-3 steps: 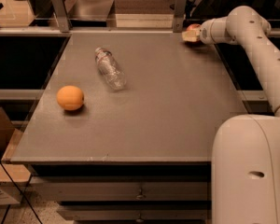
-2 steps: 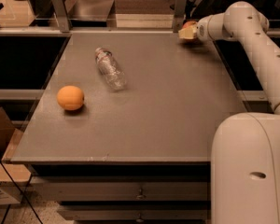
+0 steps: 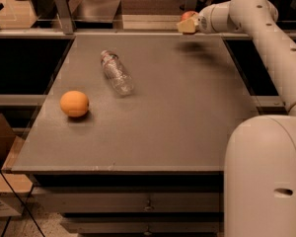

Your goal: Move apple near orange

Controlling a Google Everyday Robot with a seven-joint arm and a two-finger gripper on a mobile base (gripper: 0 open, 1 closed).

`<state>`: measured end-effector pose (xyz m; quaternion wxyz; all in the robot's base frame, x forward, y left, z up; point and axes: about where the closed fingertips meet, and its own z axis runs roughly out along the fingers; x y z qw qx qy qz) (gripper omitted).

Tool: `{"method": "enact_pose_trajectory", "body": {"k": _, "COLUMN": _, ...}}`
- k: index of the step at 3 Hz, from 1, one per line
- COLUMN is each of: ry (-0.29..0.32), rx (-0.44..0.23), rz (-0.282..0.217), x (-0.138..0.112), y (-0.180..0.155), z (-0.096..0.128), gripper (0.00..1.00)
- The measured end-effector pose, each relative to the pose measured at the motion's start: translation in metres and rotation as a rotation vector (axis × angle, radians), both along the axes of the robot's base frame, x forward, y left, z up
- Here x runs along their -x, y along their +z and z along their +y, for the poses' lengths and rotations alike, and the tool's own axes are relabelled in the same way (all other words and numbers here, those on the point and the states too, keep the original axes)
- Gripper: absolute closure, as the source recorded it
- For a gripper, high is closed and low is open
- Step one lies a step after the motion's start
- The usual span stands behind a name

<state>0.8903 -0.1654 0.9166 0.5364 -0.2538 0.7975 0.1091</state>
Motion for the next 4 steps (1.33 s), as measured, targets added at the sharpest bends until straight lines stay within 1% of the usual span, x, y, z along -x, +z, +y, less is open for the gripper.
{"method": "enact_pose_trajectory", "body": {"k": 1, "ry": 0.069, "rx": 0.036, "rz": -0.005, "x": 0.011, "y": -0.001, "z": 0.016, "gripper": 1.00}}
{"method": "enact_pose_trajectory", "body": {"k": 2, "ry": 0.193, "rx": 0.064, "rz": -0.043, "x": 0.045, "y": 0.009, "z": 0.039, "gripper": 1.00}}
{"method": "enact_pose_trajectory", "body": {"k": 4, "ry": 0.574, "rx": 0.113, "rz": -0.103, "x": 0.151, "y": 0.014, "z": 0.121, "gripper": 1.00}}
